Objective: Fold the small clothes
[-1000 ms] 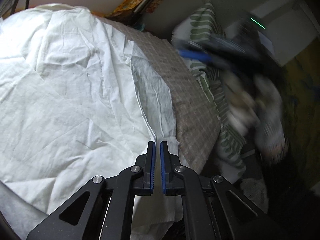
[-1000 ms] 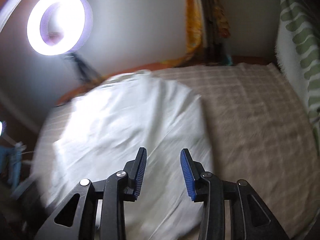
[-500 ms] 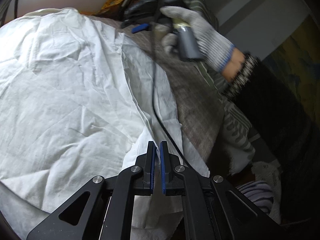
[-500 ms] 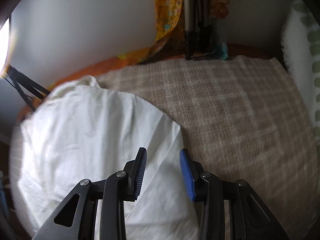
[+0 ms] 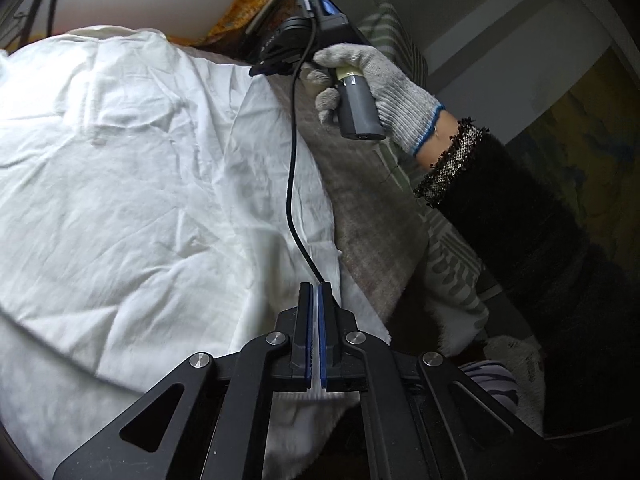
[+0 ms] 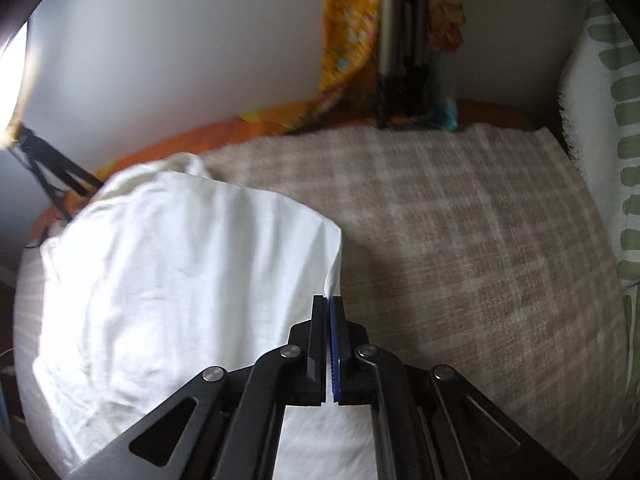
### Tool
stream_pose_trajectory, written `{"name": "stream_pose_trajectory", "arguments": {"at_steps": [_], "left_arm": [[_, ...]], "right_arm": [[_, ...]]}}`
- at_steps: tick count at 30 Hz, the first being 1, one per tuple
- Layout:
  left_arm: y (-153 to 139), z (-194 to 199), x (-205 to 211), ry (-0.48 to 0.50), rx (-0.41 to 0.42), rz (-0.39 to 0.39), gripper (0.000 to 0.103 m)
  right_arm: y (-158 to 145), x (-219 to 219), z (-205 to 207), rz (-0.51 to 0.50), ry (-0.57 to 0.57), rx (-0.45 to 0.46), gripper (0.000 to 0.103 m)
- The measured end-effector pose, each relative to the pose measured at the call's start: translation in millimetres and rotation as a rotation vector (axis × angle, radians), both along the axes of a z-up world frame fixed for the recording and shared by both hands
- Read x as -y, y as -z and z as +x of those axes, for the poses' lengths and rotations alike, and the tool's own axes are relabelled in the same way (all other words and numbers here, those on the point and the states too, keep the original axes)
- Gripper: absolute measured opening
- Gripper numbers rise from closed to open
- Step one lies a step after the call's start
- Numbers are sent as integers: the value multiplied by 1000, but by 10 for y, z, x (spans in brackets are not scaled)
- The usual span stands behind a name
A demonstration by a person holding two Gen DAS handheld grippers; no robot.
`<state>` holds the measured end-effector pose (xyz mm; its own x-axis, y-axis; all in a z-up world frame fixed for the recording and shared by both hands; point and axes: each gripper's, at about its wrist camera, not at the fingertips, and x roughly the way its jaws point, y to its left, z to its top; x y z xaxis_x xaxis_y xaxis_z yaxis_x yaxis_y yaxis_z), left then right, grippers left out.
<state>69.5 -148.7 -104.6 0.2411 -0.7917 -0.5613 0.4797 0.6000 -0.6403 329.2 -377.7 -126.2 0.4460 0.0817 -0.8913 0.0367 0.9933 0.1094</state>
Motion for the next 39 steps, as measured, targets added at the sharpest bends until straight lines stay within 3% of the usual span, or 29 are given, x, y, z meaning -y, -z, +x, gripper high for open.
{"name": "stream_pose_trajectory", "arguments": {"at_steps": [5,8,9,10,12,16,21,23,24,25,31,39], "left_arm": [[-22,-130,-210,-32,33,39,1],[103,-33,-279,-78,-38,32,4],[133,-16,-270,-89,-39,26,10],[158,3,-262,-97,-38,19,31],[201,13,-229,-105,-50,14,49],[217,36,-72,-107,29,84,52],[276,136,137,-14,30,113,49],[310,155,223,11,30,116,31],[318,163,251,15,30,115,7],[313,165,264,15,32,110,1],[133,90,182,21,47,31,2],[35,-89,-406,-64,2,-26,2]], "right_arm": [[-207,-302,-125,6,-72,26,0],[-224,-370,-157,-8,-71,24,0],[-230,-374,-169,-7,-70,25,0],[-206,-371,-143,-6,-69,25,0],[-193,-361,-154,-12,-71,21,0],[-155,-332,-134,-31,-90,-24,0],[-127,-303,-131,-29,-90,-25,0],[-111,-304,-122,-35,-93,-26,0],[-108,-304,-118,-38,-94,-26,0],[-106,-302,-115,-42,-94,-26,0],[-164,-285,-108,-46,-94,-17,0],[-377,-476,-194,5,-145,-1,0]]}}
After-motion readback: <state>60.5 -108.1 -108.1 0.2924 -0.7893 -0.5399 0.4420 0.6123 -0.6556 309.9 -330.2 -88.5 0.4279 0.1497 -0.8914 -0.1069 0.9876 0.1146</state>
